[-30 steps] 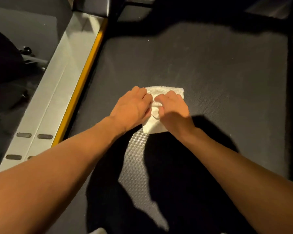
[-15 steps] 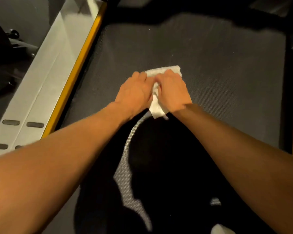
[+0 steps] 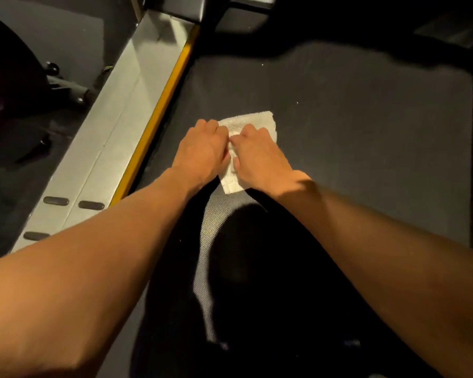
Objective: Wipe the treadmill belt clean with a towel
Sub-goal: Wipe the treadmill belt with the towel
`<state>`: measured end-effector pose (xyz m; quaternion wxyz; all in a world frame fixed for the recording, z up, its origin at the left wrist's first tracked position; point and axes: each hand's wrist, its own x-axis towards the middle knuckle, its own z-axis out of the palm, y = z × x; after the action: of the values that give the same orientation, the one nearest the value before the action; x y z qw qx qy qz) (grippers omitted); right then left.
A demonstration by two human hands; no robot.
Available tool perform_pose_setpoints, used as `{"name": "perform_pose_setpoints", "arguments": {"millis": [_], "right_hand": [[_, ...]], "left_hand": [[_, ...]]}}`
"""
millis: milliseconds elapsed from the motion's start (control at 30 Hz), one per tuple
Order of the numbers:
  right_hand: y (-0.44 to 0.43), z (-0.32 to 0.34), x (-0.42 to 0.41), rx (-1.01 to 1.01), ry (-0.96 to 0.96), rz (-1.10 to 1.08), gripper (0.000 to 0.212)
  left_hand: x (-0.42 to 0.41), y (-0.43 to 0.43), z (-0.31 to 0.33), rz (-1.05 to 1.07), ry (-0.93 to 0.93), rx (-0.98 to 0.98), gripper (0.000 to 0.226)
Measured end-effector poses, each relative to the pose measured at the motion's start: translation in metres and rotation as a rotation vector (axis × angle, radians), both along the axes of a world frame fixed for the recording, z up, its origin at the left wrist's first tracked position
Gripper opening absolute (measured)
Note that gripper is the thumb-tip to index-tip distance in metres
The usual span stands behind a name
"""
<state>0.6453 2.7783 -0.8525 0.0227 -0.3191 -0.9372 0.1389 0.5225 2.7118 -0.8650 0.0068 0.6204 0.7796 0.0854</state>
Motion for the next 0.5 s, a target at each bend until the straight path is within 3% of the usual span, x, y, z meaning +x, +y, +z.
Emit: {"name": "perform_pose_setpoints", "arguments": {"millis": [167, 267, 400, 500], "right_hand": [[-0.027, -0.009, 0.001, 0.002, -0.025, -0.024, 0.032], [-0.022, -0.004, -0.006, -0.002, -0.005, -0.038, 0.024], [-0.002, 0.007, -0.046, 0.021, 0.006, -0.009, 0.023], [-0.010, 0.004, -0.049, -0.007, 0.026, -0.012, 0.024]], "left_hand": [[0.003, -0.031, 0.000, -0.089, -0.003, 0.015, 0.023], [-0.009, -0.033, 0.000, -0.141, 0.025, 0.013, 0.025], [-0.030, -0.008, 0.002, 0.022, 0.072, -0.043, 0.029], [-0.030, -0.014, 0.003, 0.030, 0.083, -0.021, 0.028]]}}
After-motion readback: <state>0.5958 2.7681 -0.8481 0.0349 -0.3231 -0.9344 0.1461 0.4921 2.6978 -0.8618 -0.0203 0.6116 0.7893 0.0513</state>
